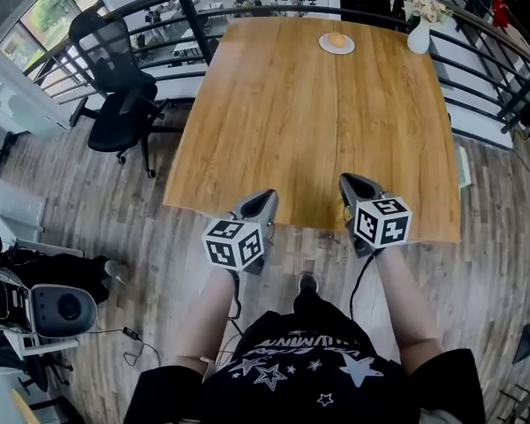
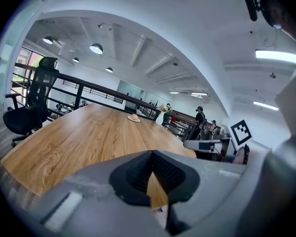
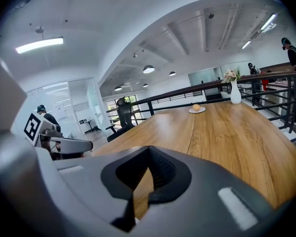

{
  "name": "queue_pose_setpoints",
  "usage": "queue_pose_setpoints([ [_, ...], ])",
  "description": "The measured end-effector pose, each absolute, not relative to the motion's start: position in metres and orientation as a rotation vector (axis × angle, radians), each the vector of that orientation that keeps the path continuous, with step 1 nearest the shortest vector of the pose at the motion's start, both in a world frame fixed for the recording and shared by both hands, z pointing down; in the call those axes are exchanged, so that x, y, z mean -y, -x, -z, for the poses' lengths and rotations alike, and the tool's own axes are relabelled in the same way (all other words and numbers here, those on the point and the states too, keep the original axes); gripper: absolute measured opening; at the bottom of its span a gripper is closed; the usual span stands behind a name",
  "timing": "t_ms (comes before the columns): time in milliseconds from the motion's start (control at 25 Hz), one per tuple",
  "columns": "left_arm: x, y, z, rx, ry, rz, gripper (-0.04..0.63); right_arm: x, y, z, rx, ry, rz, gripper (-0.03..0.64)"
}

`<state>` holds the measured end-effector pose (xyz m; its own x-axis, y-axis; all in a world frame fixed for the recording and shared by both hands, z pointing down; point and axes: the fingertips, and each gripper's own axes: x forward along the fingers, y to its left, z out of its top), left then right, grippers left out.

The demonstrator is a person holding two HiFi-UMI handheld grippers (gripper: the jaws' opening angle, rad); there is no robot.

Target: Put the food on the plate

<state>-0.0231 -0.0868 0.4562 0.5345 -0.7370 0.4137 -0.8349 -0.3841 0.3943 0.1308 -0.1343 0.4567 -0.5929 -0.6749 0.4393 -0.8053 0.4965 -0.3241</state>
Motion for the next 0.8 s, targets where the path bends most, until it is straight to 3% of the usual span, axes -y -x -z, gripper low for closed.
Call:
queue_pose_setpoints([
  [800,-0.063,0.052,-0.445,1.174,-2.258,-0.202,0.002,-0.03,-0.105,-0.434,2.463,-1.362,-0.754,0.002],
])
